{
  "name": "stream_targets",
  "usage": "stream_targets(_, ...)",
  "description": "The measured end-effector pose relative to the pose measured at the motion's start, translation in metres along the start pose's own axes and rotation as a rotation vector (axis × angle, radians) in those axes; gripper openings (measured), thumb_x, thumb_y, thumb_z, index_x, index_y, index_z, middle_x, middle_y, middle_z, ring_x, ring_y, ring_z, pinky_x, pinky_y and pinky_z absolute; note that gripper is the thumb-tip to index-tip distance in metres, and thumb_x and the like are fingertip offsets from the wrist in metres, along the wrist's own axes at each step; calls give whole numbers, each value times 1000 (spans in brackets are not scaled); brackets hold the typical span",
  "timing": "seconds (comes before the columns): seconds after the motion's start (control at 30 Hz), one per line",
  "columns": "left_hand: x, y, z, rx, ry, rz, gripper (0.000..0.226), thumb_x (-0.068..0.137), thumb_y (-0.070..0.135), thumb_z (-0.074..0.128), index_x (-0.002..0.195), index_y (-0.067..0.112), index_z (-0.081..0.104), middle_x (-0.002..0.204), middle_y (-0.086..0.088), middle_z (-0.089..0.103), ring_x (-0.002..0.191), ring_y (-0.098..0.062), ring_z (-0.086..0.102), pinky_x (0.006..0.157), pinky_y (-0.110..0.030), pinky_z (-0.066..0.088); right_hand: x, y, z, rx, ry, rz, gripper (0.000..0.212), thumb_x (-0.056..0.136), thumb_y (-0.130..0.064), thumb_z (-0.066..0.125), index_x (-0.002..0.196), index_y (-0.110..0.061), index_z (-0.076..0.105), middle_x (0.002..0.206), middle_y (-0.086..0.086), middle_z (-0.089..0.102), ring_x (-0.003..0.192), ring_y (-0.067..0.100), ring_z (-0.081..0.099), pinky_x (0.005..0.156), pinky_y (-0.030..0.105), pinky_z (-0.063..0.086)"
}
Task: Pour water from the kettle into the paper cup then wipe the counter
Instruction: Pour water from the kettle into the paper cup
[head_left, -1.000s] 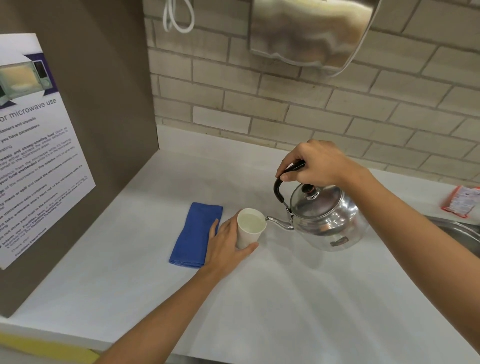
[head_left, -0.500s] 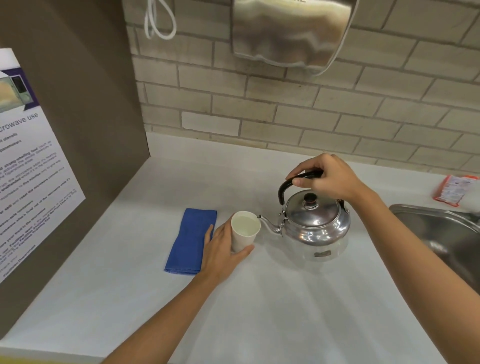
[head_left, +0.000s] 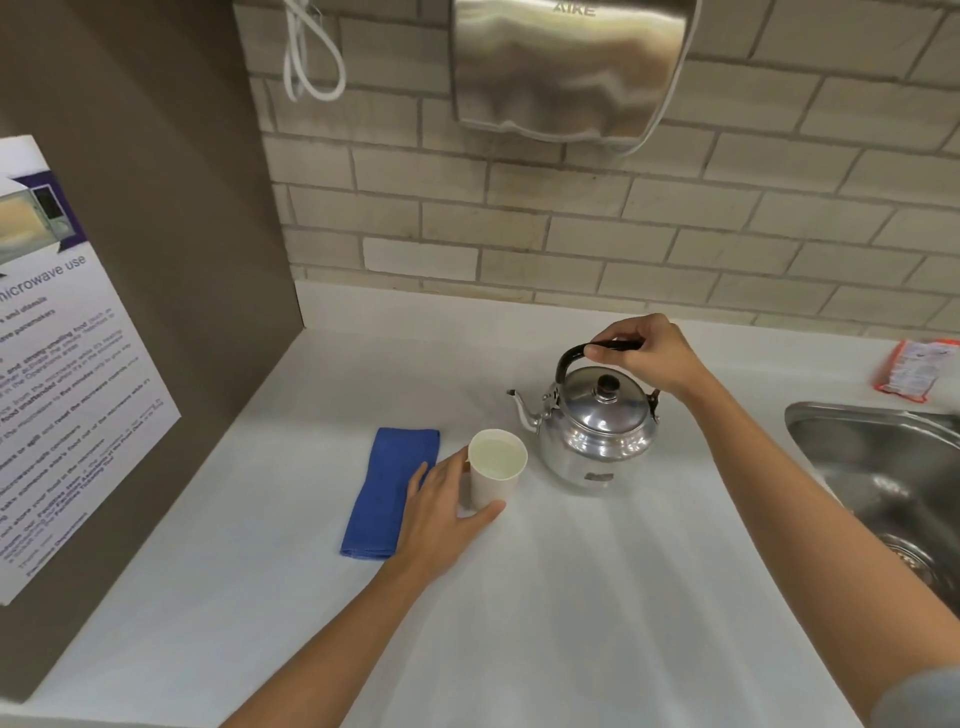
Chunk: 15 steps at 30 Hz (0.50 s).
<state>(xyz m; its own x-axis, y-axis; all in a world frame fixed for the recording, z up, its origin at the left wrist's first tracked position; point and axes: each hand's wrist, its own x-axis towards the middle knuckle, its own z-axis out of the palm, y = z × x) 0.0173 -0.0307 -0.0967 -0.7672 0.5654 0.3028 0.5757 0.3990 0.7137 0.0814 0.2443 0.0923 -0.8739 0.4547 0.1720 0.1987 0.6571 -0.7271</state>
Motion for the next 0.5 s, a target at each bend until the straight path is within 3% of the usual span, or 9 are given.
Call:
stream_targets(0.3,-1,0,4,-6,16,0,66,82,61,63,137,32,40,126,18,55,107,18,22,119,-31,11,25,7,11,59,-24,26,17,74,-33,82,87,-22,78,87,-8,76,89,6,68,80,20,48)
stream_targets(0.5,-2,2,1,5,2,-11,66,82,61,62,138,33,39,129,19,54,109,18,21,117,-29,12,32,11,20,54,-54,48,16,74,-32,83,86,-23,78,87,-7,76,89,4,67,75,15,44)
